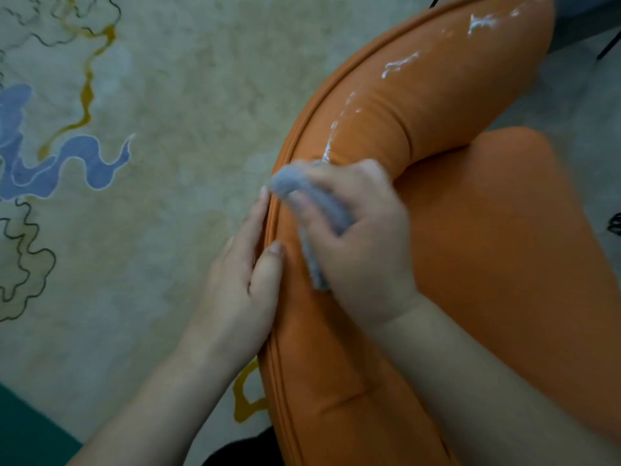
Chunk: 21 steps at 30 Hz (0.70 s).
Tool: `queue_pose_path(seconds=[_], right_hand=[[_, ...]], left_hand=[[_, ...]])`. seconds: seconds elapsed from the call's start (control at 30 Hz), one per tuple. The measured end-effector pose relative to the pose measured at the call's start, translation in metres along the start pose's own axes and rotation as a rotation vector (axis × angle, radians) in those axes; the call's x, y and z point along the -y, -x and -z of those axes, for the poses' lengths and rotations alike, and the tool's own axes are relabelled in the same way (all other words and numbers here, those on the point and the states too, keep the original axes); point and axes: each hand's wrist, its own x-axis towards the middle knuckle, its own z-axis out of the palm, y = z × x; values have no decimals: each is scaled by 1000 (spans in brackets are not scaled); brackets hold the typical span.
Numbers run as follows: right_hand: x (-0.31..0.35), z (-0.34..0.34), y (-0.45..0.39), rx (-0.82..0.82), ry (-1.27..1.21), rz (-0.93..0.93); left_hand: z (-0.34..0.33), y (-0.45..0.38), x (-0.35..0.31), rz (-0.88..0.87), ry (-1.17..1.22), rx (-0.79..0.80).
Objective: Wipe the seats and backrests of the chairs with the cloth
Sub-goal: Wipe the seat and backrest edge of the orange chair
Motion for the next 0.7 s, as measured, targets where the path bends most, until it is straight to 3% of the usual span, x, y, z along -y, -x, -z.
queue_pose_path(seconds=[0.07,0.2,0.27,0.33,0.43,0.63,0.7], right_hand=[[3,-3,11,69,59,44],[-37,31,38,41,110,-153],[-44,37,32,-33,98,-237],[-35,21,10,-114,48,-206],[-21,-6,-20,-71,-16,-126],[-37,13,21,-169,84,-374],[-29,5,-3,-260,104,-333]], left_hand=[[0,-2,1,8,70,-7],[6,-7,5,23,88,0],[7,-14,6,25,68,16],[7,-25,5,13,47,45],[8,-45,2,-22,14,111],[19,-77,-3,-55,-74,249],[21,-87,-2,-86,-67,292]])
